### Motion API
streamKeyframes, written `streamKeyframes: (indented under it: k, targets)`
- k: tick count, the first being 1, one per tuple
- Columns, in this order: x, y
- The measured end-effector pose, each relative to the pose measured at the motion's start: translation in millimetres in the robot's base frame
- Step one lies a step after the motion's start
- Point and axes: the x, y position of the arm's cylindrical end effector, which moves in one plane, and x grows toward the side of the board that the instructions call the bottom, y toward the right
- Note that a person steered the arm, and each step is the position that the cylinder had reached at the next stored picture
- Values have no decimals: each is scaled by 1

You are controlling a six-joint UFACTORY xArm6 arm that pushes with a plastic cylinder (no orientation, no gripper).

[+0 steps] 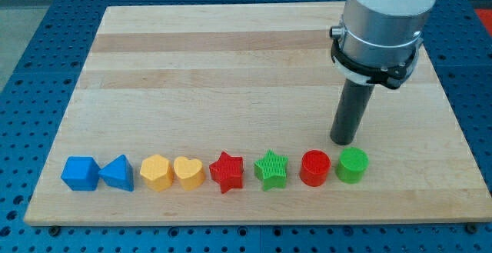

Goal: Push the red circle to the center

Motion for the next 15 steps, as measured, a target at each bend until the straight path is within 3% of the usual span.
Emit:
streamKeyframes:
  k: [2,4,6,7,10,15]
  targets:
    - [-3,5]
    - [1,83]
    - [74,86]
    - [109,58]
    - [109,-26]
    - [28,-79]
